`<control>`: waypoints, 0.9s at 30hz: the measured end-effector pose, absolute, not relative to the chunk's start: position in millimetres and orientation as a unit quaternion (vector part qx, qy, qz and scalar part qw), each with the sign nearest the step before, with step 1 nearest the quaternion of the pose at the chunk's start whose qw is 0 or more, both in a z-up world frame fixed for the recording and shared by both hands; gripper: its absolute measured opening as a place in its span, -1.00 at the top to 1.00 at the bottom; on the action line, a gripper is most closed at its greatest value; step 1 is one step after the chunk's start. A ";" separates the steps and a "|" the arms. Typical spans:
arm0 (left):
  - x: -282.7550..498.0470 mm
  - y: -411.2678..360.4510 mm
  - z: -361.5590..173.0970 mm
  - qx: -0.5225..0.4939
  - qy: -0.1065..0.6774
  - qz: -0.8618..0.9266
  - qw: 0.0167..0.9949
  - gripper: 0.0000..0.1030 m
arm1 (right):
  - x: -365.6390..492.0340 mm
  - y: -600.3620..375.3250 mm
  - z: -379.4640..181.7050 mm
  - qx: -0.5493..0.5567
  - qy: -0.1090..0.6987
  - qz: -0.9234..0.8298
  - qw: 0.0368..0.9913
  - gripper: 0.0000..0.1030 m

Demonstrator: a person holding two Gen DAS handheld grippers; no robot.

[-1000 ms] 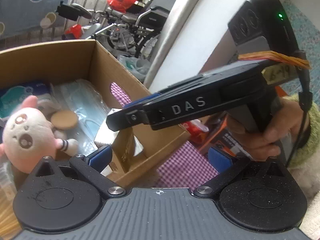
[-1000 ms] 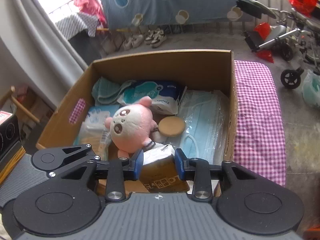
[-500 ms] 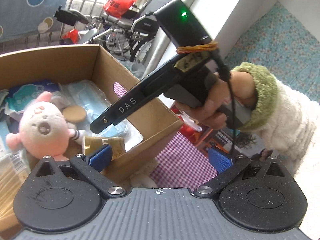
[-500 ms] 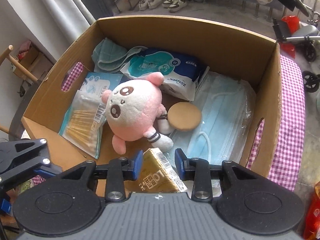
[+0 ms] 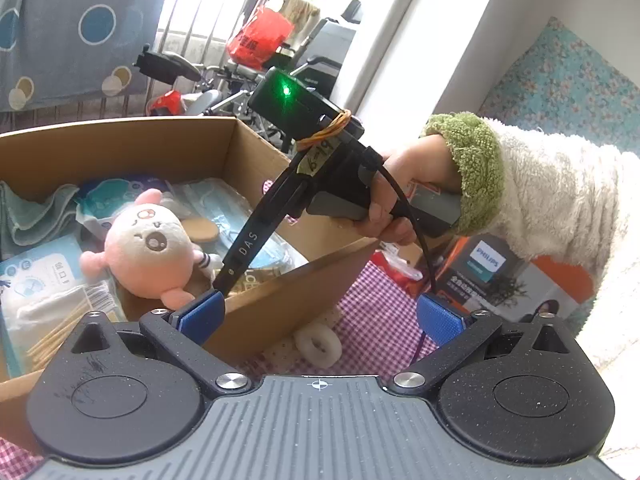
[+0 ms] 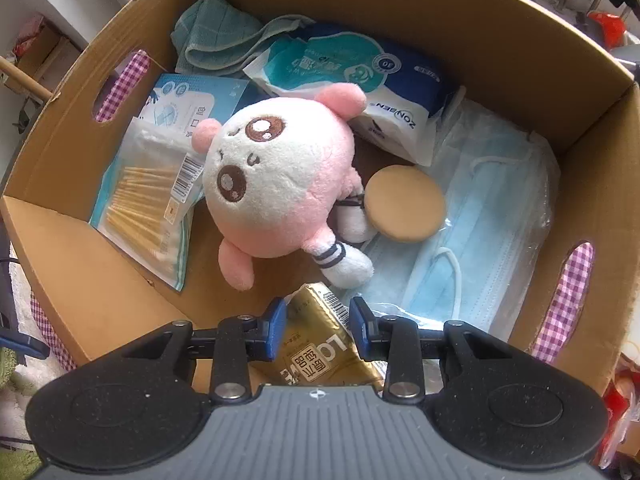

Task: Organize soft objects
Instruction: 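Lower the gold box into the box and open the right gripper, then move the right gripper to the white tape roll and grasp it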

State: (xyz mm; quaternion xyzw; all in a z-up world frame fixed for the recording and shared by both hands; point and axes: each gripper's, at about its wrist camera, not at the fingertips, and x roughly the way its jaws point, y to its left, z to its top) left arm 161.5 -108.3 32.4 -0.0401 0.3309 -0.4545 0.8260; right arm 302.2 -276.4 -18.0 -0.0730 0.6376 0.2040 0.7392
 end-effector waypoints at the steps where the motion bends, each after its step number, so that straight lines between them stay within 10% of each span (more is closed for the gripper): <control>1: 160.7 -107.5 32.2 -0.040 0.330 -0.452 0.828 -0.99 | 301.6 -274.4 -18.2 -0.078 0.638 0.204 0.739 0.26; 27: 129.1 -49.3 24.1 -0.047 0.346 -0.360 0.865 -0.99 | 140.0 -337.0 70.9 0.161 0.434 0.132 0.877 0.17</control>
